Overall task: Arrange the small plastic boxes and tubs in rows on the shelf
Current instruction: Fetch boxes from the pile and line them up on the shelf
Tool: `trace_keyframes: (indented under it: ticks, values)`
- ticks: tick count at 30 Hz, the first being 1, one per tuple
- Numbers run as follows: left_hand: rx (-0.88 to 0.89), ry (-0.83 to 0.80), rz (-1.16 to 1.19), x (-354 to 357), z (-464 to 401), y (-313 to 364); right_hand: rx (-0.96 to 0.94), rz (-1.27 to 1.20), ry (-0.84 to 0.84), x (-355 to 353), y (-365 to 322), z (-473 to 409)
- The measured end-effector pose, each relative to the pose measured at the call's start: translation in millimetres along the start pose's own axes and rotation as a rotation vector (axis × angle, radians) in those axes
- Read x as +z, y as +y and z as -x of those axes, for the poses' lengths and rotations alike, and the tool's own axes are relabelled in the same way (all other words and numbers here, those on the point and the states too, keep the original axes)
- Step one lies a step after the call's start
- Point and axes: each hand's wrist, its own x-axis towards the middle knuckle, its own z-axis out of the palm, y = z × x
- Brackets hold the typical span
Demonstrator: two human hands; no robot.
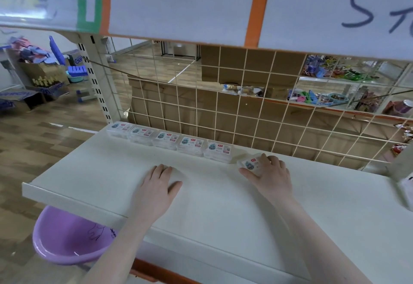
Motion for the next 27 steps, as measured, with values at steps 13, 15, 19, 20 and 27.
trace_keyframes:
  ticks: [13,15,19,20,27]
  values:
    - [-0.014,-0.009,0.020,0.2,-0.9,2.2,-0.234,-0.102,-0.211,-17.6,24.3,-19.2]
    - [-0.016,-0.015,0.024,-0.5,-0.5,2.8,-0.190,-0.077,-0.166,-12.2,18.5,-18.5]
    - [-0.023,-0.025,0.040,-1.3,-0.3,2.4,-0.101,-0.083,-0.089,-5.5,7.3,-18.9]
    - [-0.021,-0.027,0.033,-1.2,-0.3,1.9,-0.085,-0.080,-0.081,-5.0,5.0,-20.0]
    - [-0.011,-0.032,0.028,-1.1,-1.7,0.3,-0.065,-0.020,-0.112,-4.3,-5.8,-26.4]
